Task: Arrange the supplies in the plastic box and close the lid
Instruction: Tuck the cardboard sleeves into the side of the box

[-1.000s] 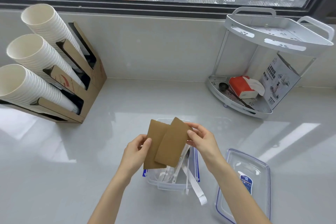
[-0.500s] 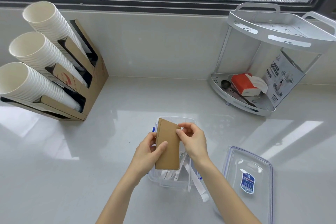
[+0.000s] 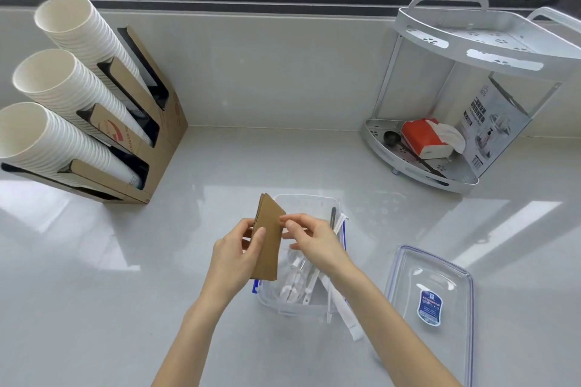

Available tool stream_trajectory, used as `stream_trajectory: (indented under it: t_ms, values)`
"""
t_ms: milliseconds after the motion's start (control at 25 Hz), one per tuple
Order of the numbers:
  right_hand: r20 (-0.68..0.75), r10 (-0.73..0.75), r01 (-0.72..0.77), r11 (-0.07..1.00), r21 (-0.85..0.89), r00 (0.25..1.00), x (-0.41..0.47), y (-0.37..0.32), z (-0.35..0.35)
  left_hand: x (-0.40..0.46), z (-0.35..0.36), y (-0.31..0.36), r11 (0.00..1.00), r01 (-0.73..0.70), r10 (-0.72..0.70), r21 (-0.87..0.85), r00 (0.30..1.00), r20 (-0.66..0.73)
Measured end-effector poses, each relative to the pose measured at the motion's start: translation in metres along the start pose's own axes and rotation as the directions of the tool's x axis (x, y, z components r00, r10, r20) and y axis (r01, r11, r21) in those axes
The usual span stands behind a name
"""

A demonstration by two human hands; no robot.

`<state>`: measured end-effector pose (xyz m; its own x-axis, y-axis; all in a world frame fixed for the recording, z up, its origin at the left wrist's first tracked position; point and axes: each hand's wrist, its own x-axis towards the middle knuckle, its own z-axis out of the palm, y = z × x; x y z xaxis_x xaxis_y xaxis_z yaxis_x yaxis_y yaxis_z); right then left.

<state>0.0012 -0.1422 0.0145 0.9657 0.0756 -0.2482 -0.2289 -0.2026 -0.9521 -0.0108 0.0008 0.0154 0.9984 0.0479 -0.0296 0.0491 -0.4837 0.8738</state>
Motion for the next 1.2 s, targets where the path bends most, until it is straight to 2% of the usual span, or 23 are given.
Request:
stream_trajectory:
  t_ms: [240,600,840,960,1200]
  values:
    - [0.129,0.031,-0.029,0.999,-0.014,0.991,-0.005,0.003,0.013,-0.007,-0.001,-0.006,0.991,-0.037,0.037,0.131,0.999,-0.001]
    - [0.108,0.121,-0.105,0.984,-0.141,0.987,-0.005,0.020,0.016,-0.011,0.015,-0.015,0.991,0.049,-0.059,0.128,0.995,0.078]
    - [0.083,0.122,-0.110,0.984,-0.142,0.989,0.001,0.019,0.022,-0.009,0.022,-0.020,0.973,0.006,-0.022,0.233,0.998,0.063]
    - [0.082,0.160,-0.142,0.972,-0.186,0.984,0.002,0.021,0.024,-0.008,0.025,-0.025,0.965,0.056,-0.078,0.255,0.994,0.077]
    - [0.059,0.092,-0.078,0.975,-0.209,0.994,-0.001,0.021,0.024,-0.008,0.028,-0.034,0.959,0.077,-0.100,0.273,0.993,0.070]
